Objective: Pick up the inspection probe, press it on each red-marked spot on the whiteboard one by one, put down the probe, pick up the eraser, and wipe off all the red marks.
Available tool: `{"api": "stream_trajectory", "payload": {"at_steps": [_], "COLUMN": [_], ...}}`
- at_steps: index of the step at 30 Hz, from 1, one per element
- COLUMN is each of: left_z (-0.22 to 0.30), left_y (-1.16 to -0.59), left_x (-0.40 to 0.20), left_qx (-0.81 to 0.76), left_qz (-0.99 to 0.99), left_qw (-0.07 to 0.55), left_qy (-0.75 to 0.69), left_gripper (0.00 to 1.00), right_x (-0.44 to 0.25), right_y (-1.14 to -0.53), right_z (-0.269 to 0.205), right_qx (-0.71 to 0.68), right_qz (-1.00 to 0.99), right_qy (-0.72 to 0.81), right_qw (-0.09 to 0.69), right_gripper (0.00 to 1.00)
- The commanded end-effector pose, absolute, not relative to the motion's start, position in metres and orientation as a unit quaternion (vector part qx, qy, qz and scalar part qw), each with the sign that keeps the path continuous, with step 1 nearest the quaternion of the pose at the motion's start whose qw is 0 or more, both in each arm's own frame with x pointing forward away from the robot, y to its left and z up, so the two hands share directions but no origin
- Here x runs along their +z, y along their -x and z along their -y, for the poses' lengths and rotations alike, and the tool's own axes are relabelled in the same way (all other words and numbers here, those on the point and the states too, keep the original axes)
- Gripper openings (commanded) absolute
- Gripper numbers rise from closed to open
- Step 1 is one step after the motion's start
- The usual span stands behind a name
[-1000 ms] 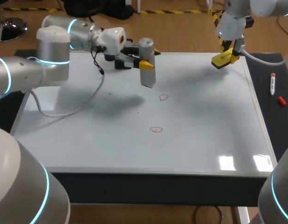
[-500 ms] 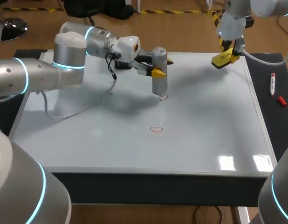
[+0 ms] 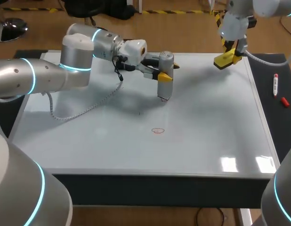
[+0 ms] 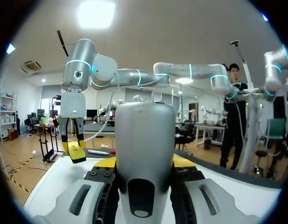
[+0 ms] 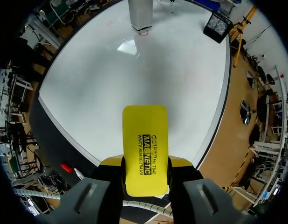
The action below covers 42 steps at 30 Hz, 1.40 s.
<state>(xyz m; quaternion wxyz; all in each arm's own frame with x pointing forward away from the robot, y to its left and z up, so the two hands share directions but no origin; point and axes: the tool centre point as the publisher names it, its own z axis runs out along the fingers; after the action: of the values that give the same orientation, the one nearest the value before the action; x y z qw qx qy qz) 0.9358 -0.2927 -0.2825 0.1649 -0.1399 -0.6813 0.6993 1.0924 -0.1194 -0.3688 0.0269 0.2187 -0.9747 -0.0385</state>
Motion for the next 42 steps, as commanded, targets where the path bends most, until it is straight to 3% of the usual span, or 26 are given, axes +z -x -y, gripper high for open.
{"api": "stream_trajectory", "payload": {"at_steps": [1, 42], "left_z": [0.298, 0.297], "left_y": [-0.938, -0.940], "left_x": [-0.288, -0.304], "left_qx": [0.702, 0.698], "left_qz": [0.678, 0.684], "left_qw": [0.168, 0.172], "left_qy": [0.139, 0.124], "left_gripper": [0.00, 0.00], "right_x": [-0.368, -0.368], "right_y": [-1.093, -1.093], "right_z": [0.119, 0.119], "right_qx": [-0.037, -0.037], "right_qz": [0.974, 0.974], "right_qy": [-0.220, -0.220], "right_qw": [0.028, 0.028], "right_gripper": [0.00, 0.00]}}
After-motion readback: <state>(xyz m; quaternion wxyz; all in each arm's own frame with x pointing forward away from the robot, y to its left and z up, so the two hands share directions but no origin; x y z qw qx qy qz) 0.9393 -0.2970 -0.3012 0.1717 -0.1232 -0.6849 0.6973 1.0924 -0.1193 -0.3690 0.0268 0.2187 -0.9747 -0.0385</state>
